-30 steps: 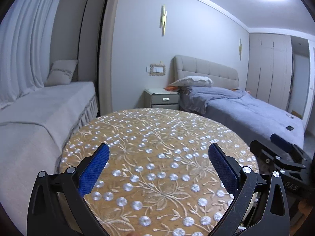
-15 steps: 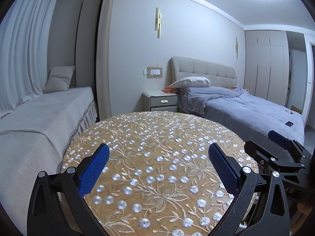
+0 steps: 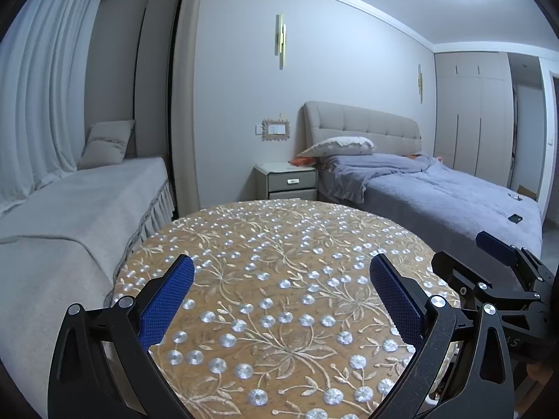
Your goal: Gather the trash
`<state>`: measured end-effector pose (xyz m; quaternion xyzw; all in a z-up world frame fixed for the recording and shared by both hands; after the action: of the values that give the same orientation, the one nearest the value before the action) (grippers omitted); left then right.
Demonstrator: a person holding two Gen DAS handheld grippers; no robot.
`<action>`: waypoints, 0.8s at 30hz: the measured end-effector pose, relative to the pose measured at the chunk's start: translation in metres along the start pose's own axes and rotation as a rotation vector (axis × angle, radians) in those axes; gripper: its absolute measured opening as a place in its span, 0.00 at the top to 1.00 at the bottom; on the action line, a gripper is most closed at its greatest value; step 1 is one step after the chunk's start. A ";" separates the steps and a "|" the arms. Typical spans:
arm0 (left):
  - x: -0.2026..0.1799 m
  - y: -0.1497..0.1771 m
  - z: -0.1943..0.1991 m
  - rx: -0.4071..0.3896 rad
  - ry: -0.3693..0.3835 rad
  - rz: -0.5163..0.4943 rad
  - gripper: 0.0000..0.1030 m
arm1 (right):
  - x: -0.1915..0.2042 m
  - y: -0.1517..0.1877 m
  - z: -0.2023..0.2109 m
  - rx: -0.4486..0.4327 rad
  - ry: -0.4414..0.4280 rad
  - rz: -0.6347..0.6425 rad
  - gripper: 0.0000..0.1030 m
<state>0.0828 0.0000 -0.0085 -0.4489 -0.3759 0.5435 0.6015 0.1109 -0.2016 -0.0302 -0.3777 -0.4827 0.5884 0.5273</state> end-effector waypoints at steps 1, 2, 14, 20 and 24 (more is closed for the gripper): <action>0.000 0.000 0.000 0.000 0.000 0.000 0.04 | 0.000 0.000 0.000 0.001 -0.001 0.000 0.04; 0.000 0.000 0.000 0.001 0.000 -0.002 0.04 | 0.000 0.000 0.000 0.001 0.000 0.000 0.04; -0.004 -0.001 -0.001 0.000 0.001 -0.017 0.04 | 0.000 0.000 0.000 0.003 -0.001 0.000 0.04; -0.006 -0.001 0.000 -0.001 -0.004 -0.020 0.04 | -0.002 0.003 -0.001 0.007 -0.003 -0.002 0.04; -0.008 -0.001 -0.001 0.004 -0.002 -0.029 0.04 | -0.002 0.005 -0.002 0.013 -0.003 -0.001 0.04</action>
<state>0.0828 -0.0079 -0.0075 -0.4418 -0.3818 0.5358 0.6099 0.1120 -0.2036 -0.0352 -0.3731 -0.4797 0.5920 0.5293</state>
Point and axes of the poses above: each gripper's, at about its wrist camera, not at the fingertips, and z roughly against the way its jaws point, x to its left, y to its underside, the point moved 4 cm from there along -z, roughly the way its jaws point, and after that the axes turned 6 degrees about y, right-handed, at the moved point
